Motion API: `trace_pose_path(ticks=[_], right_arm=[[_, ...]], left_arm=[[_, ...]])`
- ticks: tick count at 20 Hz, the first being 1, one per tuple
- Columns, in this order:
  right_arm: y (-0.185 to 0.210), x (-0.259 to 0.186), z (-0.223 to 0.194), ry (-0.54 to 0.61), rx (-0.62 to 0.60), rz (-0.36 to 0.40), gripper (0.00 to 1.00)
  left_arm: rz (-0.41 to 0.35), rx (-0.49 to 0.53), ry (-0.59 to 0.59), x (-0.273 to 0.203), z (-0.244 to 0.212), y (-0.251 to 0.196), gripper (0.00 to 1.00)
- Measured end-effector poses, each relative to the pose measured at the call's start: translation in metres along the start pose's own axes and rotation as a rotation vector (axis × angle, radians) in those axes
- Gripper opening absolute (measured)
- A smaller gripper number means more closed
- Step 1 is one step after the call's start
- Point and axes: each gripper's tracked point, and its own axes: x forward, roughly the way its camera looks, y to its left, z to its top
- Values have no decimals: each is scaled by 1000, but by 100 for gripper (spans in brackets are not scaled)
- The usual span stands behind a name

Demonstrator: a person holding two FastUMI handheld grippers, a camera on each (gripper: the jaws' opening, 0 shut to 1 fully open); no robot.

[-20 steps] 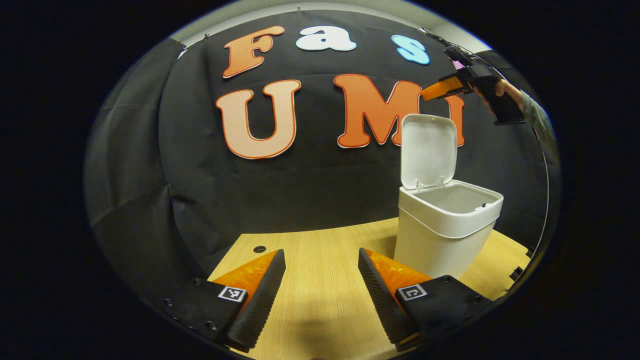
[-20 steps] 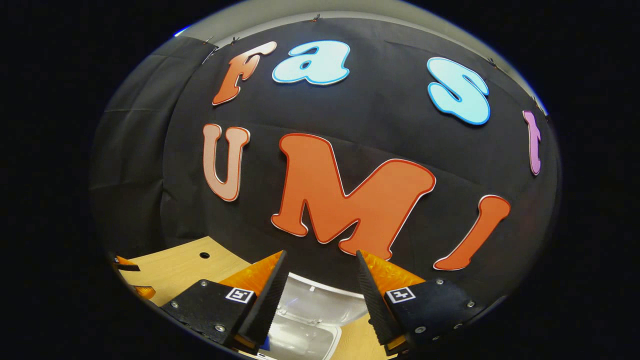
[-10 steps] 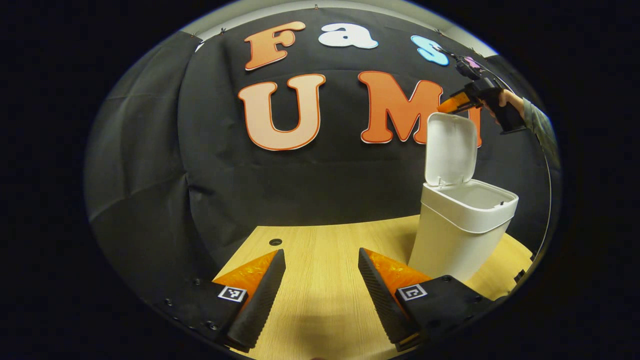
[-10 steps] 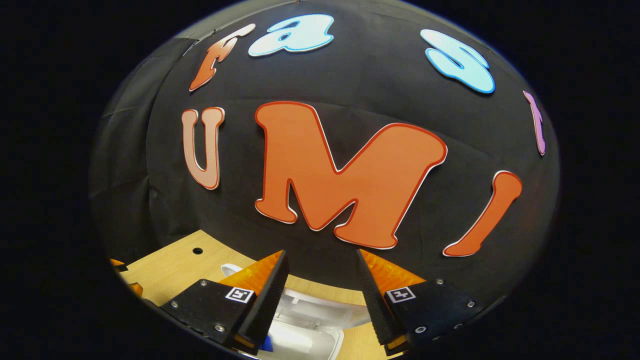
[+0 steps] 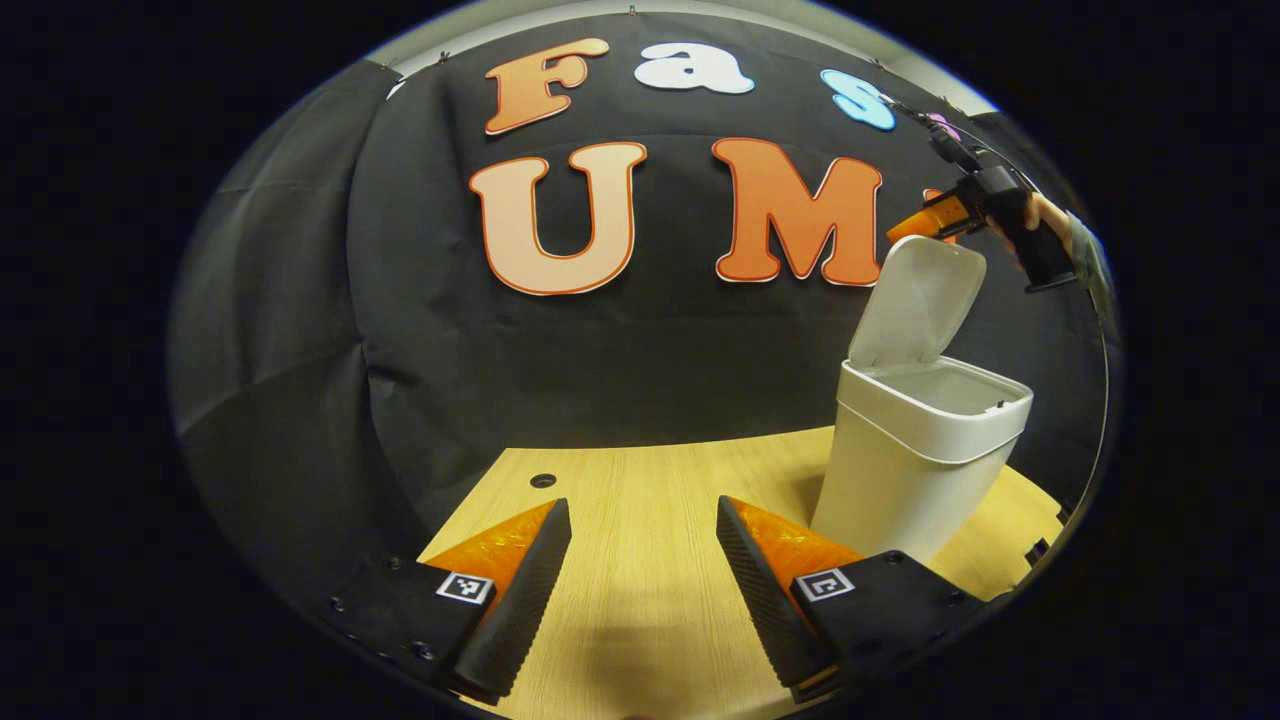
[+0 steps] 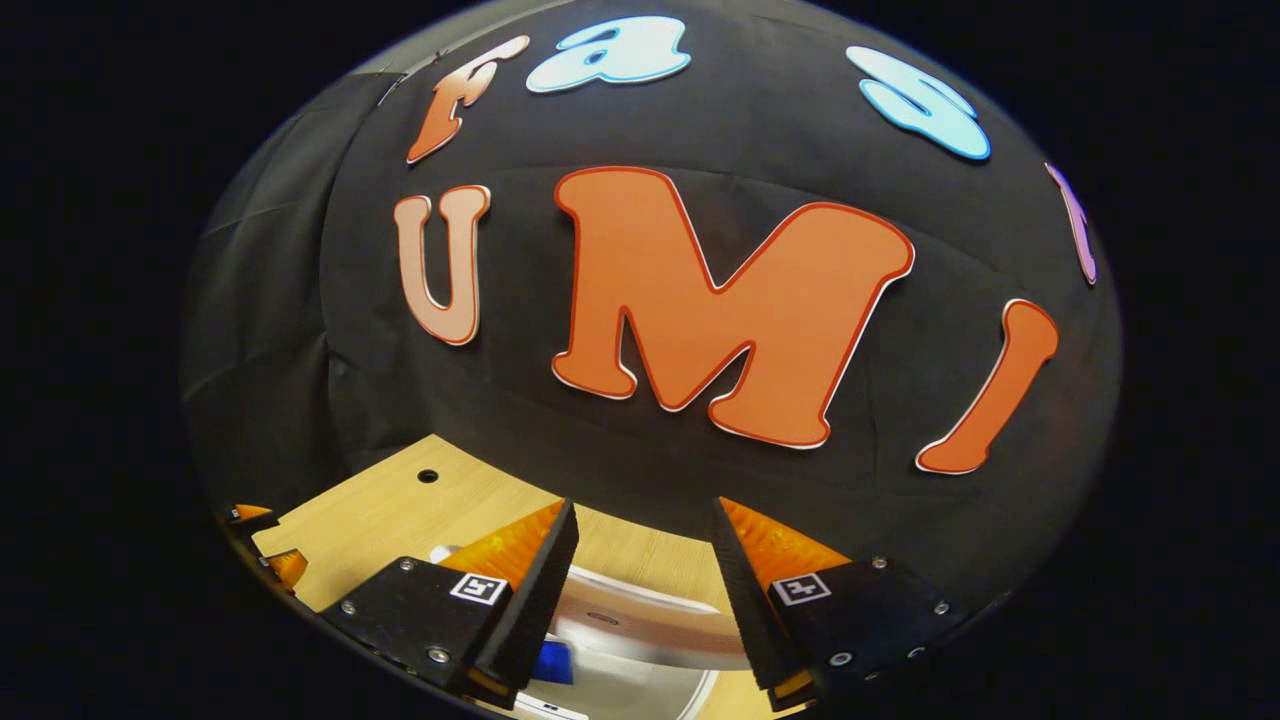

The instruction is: Press the lid of the desktop garbage bin to open it, pick up the crumpled paper on the desktop and throw it into the bin, then pick up the pop can on the desktop and drop it into the bin, and finally close the garbage bin lid.

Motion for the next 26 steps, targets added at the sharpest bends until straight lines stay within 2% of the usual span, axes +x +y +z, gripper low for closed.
trace_pose_path(ticks=[2, 11, 18, 26], right_arm=[[2, -7, -13, 22, 10, 8, 81], [16, -38, -55, 72, 73, 37, 81], [29, -44, -107, 180, 130, 38, 81], [45, -56, -138, 268, 191, 58, 80]], left_arm=[[-15, 7, -2, 2, 1, -6, 94], [-69, 29, 2, -2, 2, -26, 94], [-97, 43, 10, -3, 2, -37, 94], [-110, 51, 18, -8, 1, -44, 94]])
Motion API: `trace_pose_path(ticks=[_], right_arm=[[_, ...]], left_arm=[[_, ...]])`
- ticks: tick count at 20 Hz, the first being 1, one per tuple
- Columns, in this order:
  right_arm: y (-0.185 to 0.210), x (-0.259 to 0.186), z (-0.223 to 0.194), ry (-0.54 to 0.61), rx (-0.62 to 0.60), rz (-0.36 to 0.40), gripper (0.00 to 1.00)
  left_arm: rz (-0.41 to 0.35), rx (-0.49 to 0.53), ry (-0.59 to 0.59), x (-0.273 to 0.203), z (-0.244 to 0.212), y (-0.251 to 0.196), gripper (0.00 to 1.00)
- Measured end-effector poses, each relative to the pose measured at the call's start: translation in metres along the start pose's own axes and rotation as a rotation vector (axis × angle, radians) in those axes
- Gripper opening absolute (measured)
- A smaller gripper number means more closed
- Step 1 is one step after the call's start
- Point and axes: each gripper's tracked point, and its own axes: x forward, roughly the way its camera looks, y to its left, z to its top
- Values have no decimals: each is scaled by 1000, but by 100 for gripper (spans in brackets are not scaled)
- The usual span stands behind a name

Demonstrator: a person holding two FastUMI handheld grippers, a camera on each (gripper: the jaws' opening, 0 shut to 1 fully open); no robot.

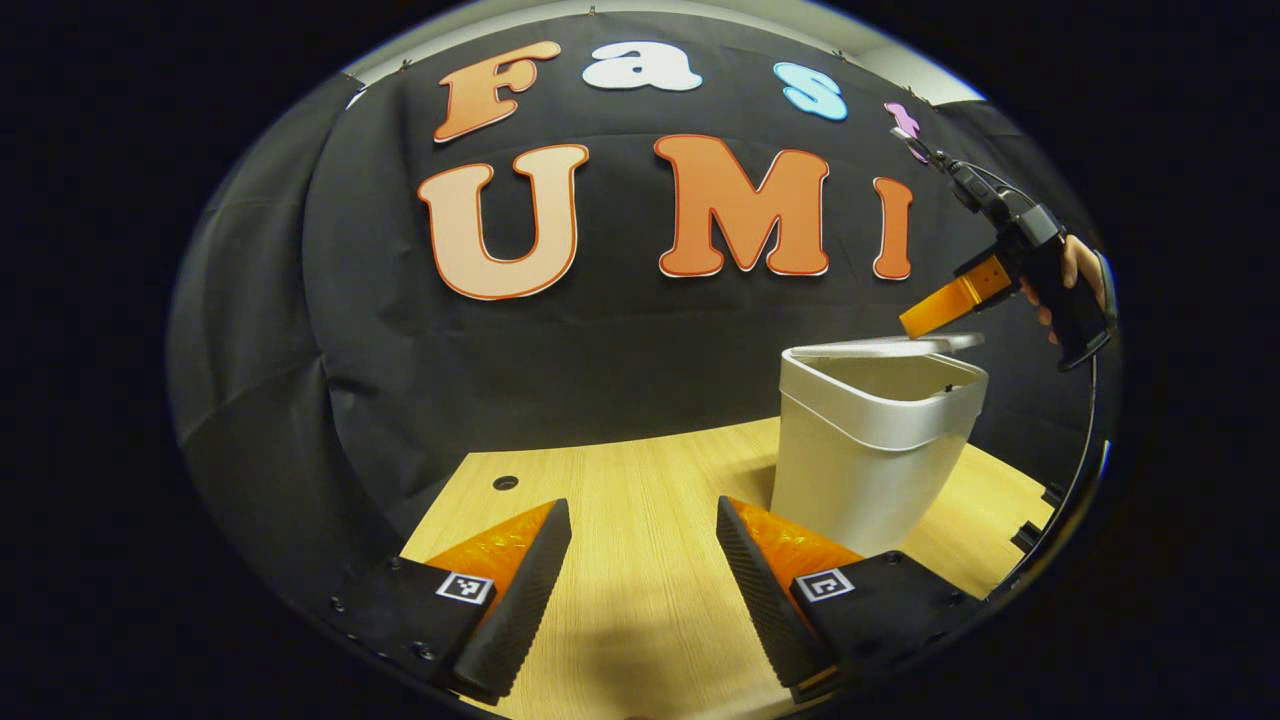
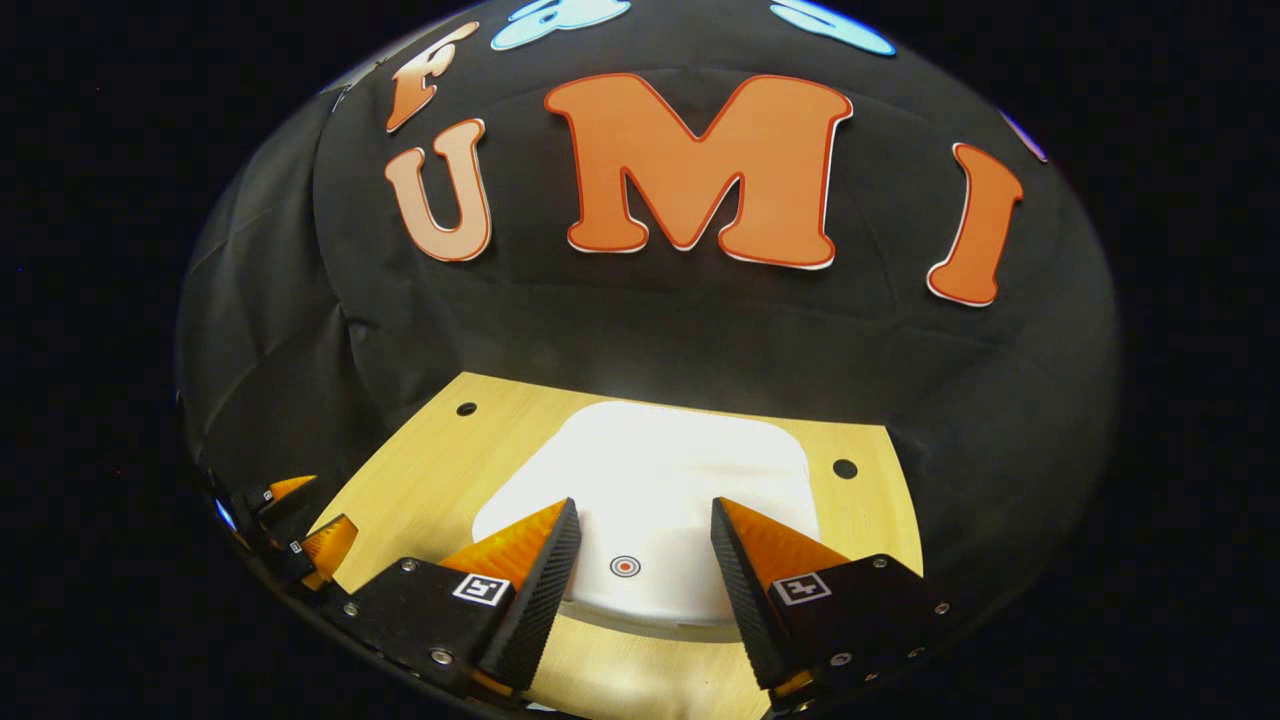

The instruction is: Press the lid of the desktop garbage bin to open it, pick up the crumpled paper on the desktop and throw it into the bin, then pick up the pop can on the desktop and drop it into the bin, and finally close the garbage bin lid.

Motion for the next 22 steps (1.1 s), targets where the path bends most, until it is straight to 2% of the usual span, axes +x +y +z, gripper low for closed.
trace_pose_path(ticks=[8, 12, 16, 19, 22], right_arm=[[4, 5, -25, 70, -15, -21, 81], [7, 4, -25, 60, -11, -45, 77], [8, 3, -28, 25, 44, -89, 77], [10, 3, -31, 14, 54, -105, 68], [12, 2, -34, 9, 57, -111, 64]], left_arm=[[8, 7, 15, 1, -3, -2, 94], [6, -9, 27, 3, -7, -5, 92], [9, -14, 28, 3, -9, -6, 94], [9, -20, 35, 4, -11, -6, 94], [23, -15, 9, 2, -1, -2, 94]])
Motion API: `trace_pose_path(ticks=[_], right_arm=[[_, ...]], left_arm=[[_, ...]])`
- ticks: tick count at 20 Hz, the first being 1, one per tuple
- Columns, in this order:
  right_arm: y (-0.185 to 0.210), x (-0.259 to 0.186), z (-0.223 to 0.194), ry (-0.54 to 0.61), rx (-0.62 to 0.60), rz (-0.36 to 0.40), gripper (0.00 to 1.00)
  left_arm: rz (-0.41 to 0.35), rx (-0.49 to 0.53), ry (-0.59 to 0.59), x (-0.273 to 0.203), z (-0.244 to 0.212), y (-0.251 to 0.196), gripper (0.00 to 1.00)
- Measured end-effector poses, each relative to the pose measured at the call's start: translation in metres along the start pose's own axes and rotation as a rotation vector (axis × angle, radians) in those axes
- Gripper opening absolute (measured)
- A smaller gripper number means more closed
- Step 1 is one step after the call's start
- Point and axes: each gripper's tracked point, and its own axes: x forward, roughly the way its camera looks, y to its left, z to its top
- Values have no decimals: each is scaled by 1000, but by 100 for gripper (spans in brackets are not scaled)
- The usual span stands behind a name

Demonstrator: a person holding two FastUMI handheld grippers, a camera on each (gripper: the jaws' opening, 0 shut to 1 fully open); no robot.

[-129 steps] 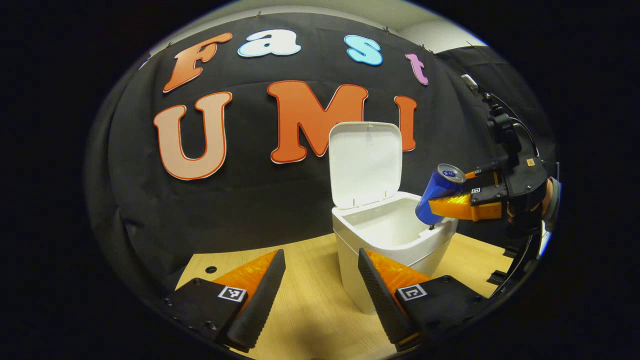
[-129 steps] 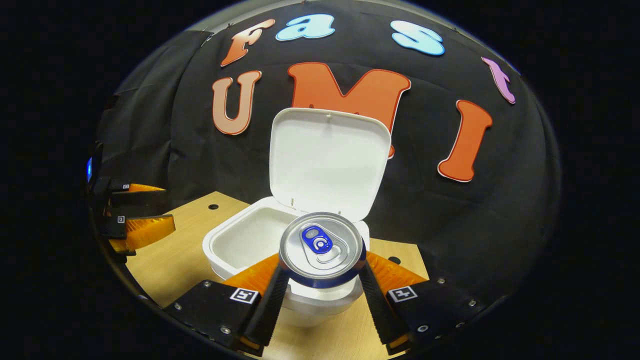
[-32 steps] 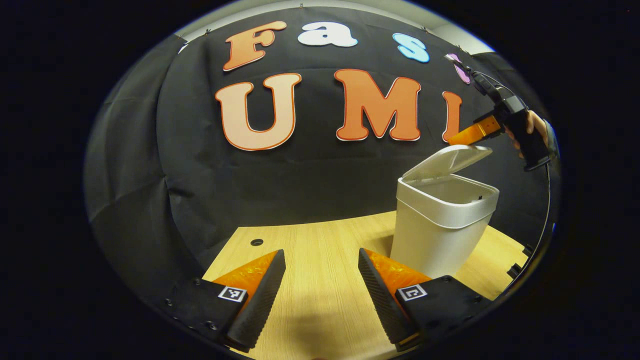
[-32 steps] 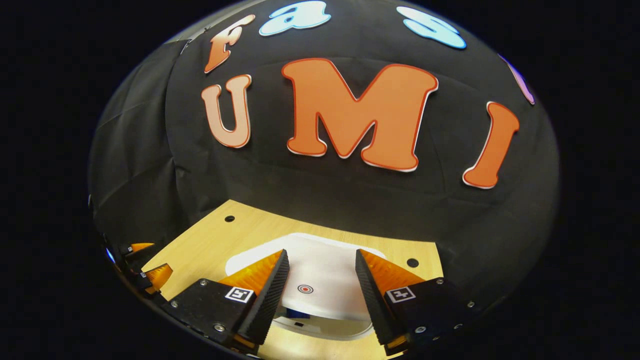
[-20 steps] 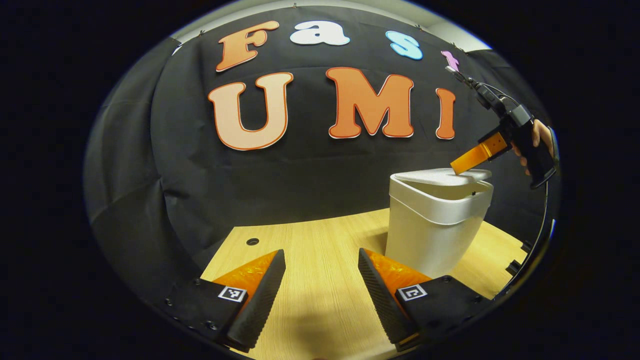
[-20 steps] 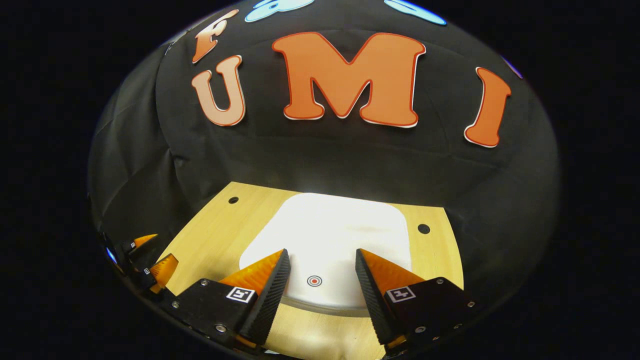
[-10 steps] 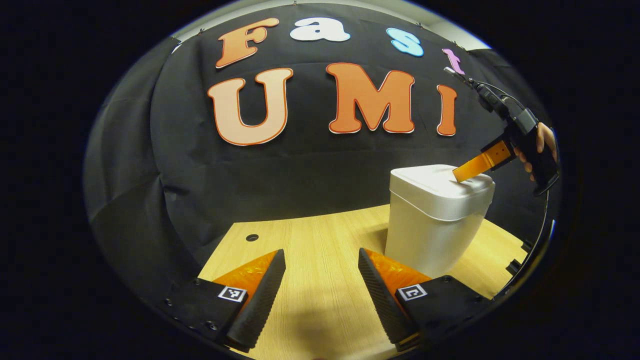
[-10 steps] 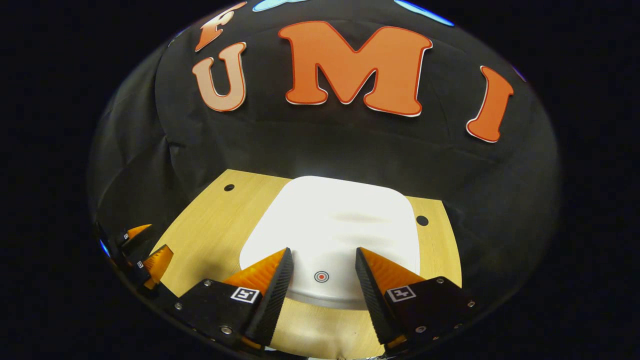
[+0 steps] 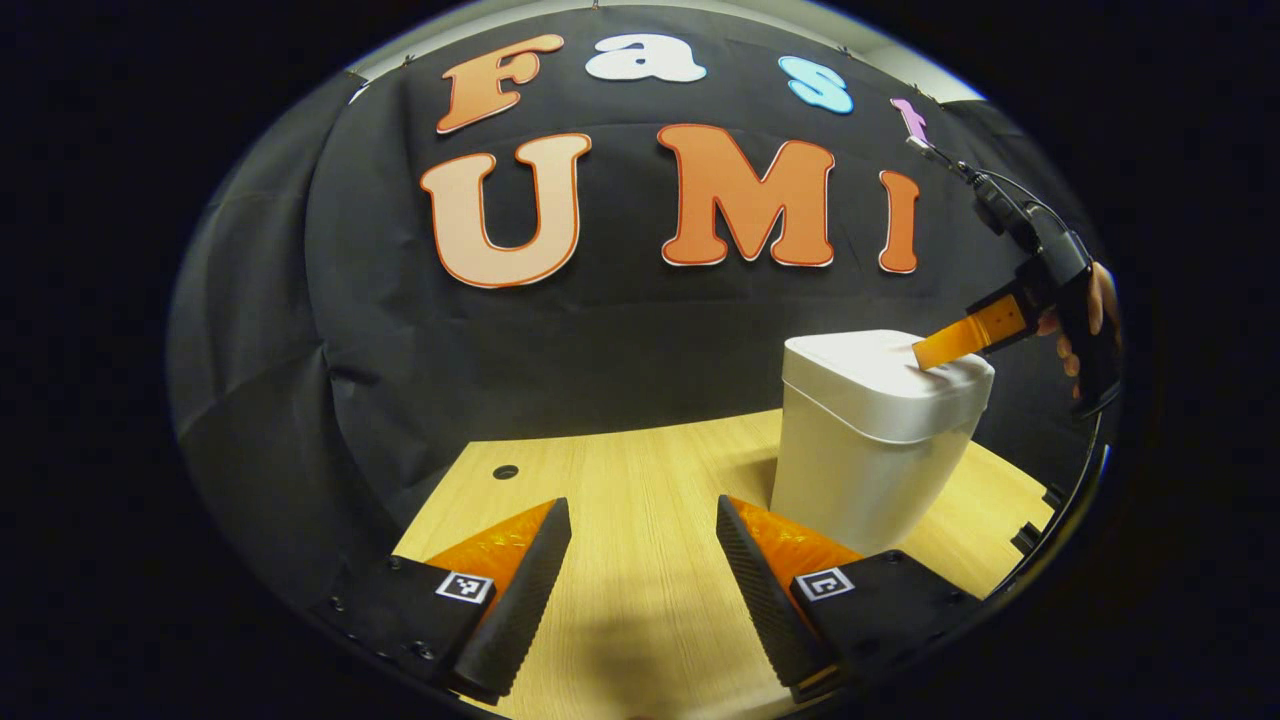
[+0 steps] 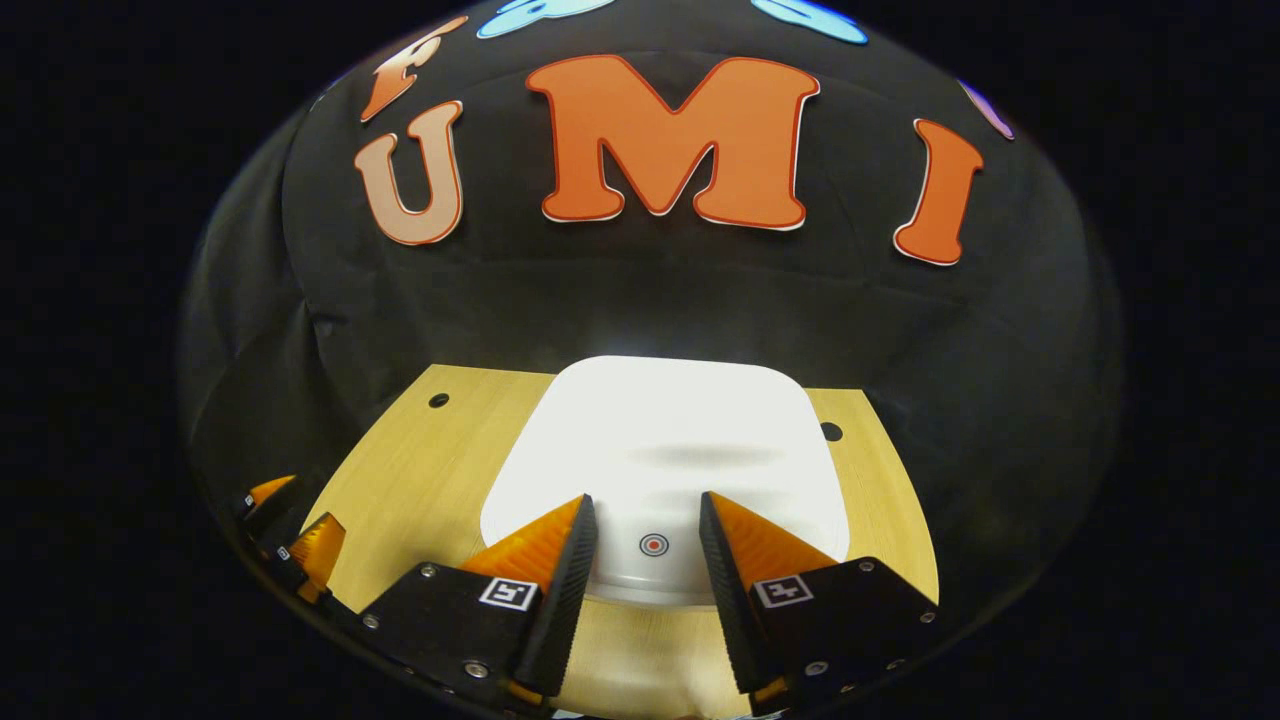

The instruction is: Press the lid of the desktop garbage bin to open it, pick up the crumpled paper on the desktop and throw it into the bin, then pick up the pop can on the desktop and drop it into the bin, and finally close the garbage bin lid.

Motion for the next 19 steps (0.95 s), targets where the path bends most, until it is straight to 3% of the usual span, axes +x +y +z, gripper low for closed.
trace_pose_path(ticks=[4, 8, 13, 19], right_arm=[[3, -5, -2, -15, -7, 9, 63], [6, -11, 0, -109, -38, 40, 62], [1, -15, -2, -169, -42, 29, 80], [-4, -20, 6, -209, -35, 7, 83]], left_arm=[[8, -5, -28, -3, 16, 3, 94], [21, -3, -79, -6, 46, 9, 94], [31, -3, -127, -11, 68, 9, 96], [42, 4, -165, -13, 83, 12, 94]])
